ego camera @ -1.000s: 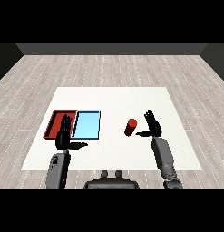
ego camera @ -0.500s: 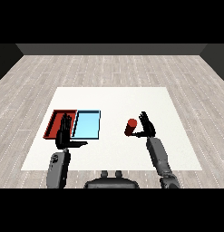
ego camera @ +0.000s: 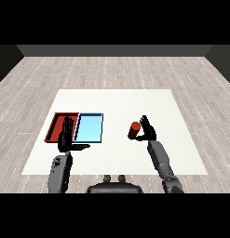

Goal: Pick the red can and put it in the red box

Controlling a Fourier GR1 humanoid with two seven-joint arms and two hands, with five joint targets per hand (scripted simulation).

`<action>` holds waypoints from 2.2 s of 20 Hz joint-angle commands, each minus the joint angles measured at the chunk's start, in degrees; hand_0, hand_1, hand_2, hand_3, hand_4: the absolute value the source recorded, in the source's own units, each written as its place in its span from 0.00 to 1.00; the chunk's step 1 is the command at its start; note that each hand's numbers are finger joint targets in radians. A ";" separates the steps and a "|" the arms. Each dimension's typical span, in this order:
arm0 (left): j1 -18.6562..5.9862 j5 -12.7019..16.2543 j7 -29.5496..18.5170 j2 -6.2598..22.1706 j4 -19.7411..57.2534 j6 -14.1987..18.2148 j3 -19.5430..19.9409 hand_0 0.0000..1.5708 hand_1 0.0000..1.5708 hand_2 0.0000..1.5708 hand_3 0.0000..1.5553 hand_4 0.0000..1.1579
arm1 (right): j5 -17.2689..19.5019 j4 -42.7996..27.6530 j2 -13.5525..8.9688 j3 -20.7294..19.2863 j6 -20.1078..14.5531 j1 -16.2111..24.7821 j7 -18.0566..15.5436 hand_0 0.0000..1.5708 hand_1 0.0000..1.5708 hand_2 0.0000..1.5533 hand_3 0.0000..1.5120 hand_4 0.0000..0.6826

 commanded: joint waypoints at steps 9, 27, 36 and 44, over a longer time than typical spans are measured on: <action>4.05 0.21 0.54 0.42 -5.00 -0.94 -1.03 0.00 0.00 0.00 0.00 0.00 | -0.22 7.84 1.39 -0.28 -0.70 -7.24 -1.26 0.00 0.00 0.00 0.00 0.00; 3.96 -0.92 3.22 -0.41 -7.54 1.47 -2.00 0.00 0.00 0.00 0.00 0.00 | 1.70 21.53 1.05 -1.43 -3.09 -15.31 -4.77 0.00 0.00 0.00 0.00 0.00; -3.13 -0.52 0.82 -0.35 1.87 1.37 -0.60 0.00 0.00 0.00 0.00 0.00 | 3.12 20.41 3.27 -0.66 -17.29 -16.27 -2.34 0.92 0.92 0.94 0.94 0.90; 2.10 -3.08 -4.31 -2.19 1.33 2.36 -2.67 0.00 0.00 0.00 0.00 0.00 | 4.87 22.52 4.19 0.39 -19.13 -15.37 -6.53 0.94 0.94 0.93 0.92 0.87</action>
